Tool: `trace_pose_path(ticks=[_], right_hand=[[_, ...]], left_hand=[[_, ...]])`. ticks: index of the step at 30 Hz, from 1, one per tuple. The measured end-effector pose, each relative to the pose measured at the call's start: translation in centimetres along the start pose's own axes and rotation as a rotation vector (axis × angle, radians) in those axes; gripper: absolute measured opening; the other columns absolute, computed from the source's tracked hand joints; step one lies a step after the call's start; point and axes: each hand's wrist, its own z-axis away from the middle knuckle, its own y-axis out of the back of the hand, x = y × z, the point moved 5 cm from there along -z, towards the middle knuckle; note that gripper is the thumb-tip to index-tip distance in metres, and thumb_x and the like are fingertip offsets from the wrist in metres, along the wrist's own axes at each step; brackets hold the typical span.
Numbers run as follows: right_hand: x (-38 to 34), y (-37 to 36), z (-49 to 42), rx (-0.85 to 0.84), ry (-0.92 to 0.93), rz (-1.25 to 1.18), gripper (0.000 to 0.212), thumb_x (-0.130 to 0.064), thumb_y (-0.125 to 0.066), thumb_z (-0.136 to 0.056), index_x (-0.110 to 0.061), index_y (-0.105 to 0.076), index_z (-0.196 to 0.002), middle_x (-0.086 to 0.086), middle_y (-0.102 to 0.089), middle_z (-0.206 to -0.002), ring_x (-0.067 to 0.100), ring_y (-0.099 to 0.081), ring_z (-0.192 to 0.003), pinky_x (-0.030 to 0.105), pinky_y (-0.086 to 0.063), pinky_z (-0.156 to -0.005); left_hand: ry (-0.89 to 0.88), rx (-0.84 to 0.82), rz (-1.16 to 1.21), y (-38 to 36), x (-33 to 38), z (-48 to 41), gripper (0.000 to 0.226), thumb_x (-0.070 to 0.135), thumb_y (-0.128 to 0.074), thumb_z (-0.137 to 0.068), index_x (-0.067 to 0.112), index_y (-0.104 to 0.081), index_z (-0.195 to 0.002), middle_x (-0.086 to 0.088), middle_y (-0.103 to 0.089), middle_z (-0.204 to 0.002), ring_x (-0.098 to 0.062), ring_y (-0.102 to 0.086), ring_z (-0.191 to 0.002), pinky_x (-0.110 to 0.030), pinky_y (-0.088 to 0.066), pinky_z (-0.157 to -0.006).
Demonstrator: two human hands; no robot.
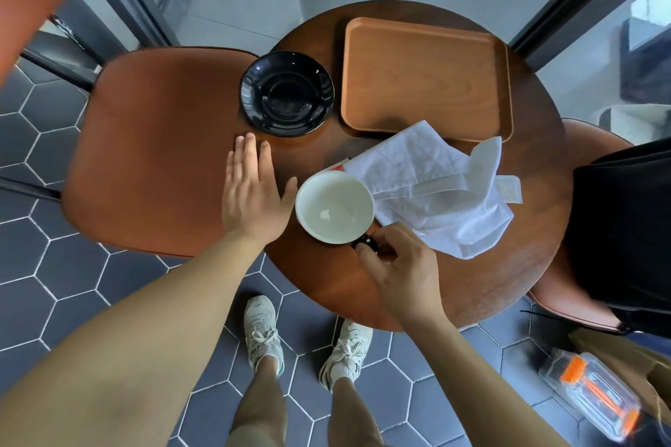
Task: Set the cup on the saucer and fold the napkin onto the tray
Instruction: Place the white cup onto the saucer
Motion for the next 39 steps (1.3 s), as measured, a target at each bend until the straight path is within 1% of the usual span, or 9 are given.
trace_pose_path(ticks=[4, 9, 14, 18, 22, 26, 32, 37, 39], right_hand=[[-1.1, 0.7, -0.7, 0.053, -0.018, -0.069, 0.017, -0.011, -0.079, -0.081, -0.013, -0.064, -0.073, -0.004, -0.062, -0.072, 0.010, -0.059, -0.070, 0.016, -0.043, -0.061], [-2.6, 0.7, -3.3, 0.098, -0.016, -0.064, 0.019, -0.018, -0.078, -0.083, -0.008, -0.064, -0.074, 0.003, -0.065, -0.072, 0.018, -0.061, -0.068, 0.032, -0.046, -0.060], [-4.1, -0.4, -6.9, 0.113, 0.009, 0.008, 0.021, -0.022, -0.074, -0.085, -0.007, -0.063, -0.076, 0.002, -0.066, -0.073, 0.016, -0.060, -0.069, 0.019, -0.040, -0.057], [-5.1, -1.5, -9.3, 0.112, 0.031, 0.005, 0.021, -0.022, -0.072, -0.086, -0.005, -0.063, -0.077, 0.007, -0.066, -0.071, 0.022, -0.060, -0.068, 0.025, -0.040, -0.059], [-6.3, -3.4, -11.9, 0.114, 0.011, -0.041, 0.024, -0.021, -0.070, -0.084, -0.007, -0.057, -0.069, 0.008, -0.065, -0.069, 0.023, -0.057, -0.066, 0.021, -0.036, -0.054], [-7.4, -5.0, -14.1, 0.109, -0.003, -0.047, 0.027, -0.023, -0.066, -0.084, 0.000, -0.059, -0.072, 0.013, -0.067, -0.068, 0.028, -0.058, -0.068, 0.034, -0.044, -0.061], [-8.0, -6.9, -16.0, 0.105, -0.034, -0.023, 0.025, -0.023, -0.066, -0.085, -0.003, -0.060, -0.072, 0.008, -0.063, -0.067, 0.023, -0.054, -0.065, 0.019, -0.034, -0.051], [-8.2, -7.7, -16.4, 0.117, -0.021, -0.014, 0.026, -0.023, -0.066, -0.086, -0.006, -0.055, -0.070, 0.008, -0.061, -0.070, 0.020, -0.049, -0.064, 0.030, -0.037, -0.055], [-8.3, -8.0, -16.2, 0.105, -0.007, -0.009, 0.027, -0.026, -0.068, -0.087, -0.009, -0.055, -0.070, 0.006, -0.062, -0.071, 0.020, -0.051, -0.065, 0.030, -0.038, -0.055]], left_hand=[[-0.020, 0.000, -0.016, 0.0, 0.0, 0.2, 0.076, 0.050, -0.041, -0.099, -0.001, -0.022, -0.153, -0.024, -0.013, -0.164, -0.035, -0.006, -0.154, -0.048, -0.009, -0.125], [-0.017, 0.007, -0.031, 0.1, 0.3, 0.2, 0.076, 0.052, -0.031, -0.098, 0.000, -0.026, -0.152, -0.024, -0.016, -0.163, -0.035, -0.009, -0.153, -0.047, -0.010, -0.125], [-0.029, 0.026, -0.040, 0.2, 0.2, 0.1, 0.075, 0.052, -0.031, -0.098, 0.000, -0.028, -0.152, -0.025, -0.018, -0.162, -0.036, -0.011, -0.153, -0.047, -0.011, -0.125], [-0.028, 0.039, -0.053, -0.1, 0.0, 0.2, 0.073, 0.051, -0.034, -0.098, 0.000, -0.031, -0.150, -0.025, -0.021, -0.162, -0.036, -0.013, -0.153, -0.048, -0.013, -0.125], [-0.026, 0.061, -0.052, -0.3, -0.3, 0.1, 0.072, 0.052, -0.035, -0.098, 0.001, -0.034, -0.149, -0.024, -0.024, -0.161, -0.036, -0.016, -0.152, -0.048, -0.016, -0.124], [-0.025, 0.064, -0.048, -0.1, -0.2, 0.0, 0.072, 0.051, -0.035, -0.098, 0.001, -0.036, -0.149, -0.024, -0.026, -0.160, -0.036, -0.018, -0.152, -0.047, -0.016, -0.124], [-0.017, 0.052, -0.040, 0.2, -0.3, 0.0, 0.072, 0.051, -0.036, -0.097, 0.001, -0.036, -0.150, -0.023, -0.025, -0.161, -0.035, -0.017, -0.152, -0.047, -0.016, -0.124], [-0.013, 0.046, -0.028, 0.3, -0.2, -0.1, 0.072, 0.050, -0.039, -0.097, 0.001, -0.037, -0.149, -0.023, -0.026, -0.161, -0.035, -0.018, -0.152, -0.047, -0.016, -0.125], [-0.013, 0.043, -0.030, 0.2, -0.3, -0.2, 0.071, 0.050, -0.038, -0.098, 0.001, -0.037, -0.149, -0.023, -0.026, -0.161, -0.034, -0.018, -0.152, -0.047, -0.016, -0.124]])
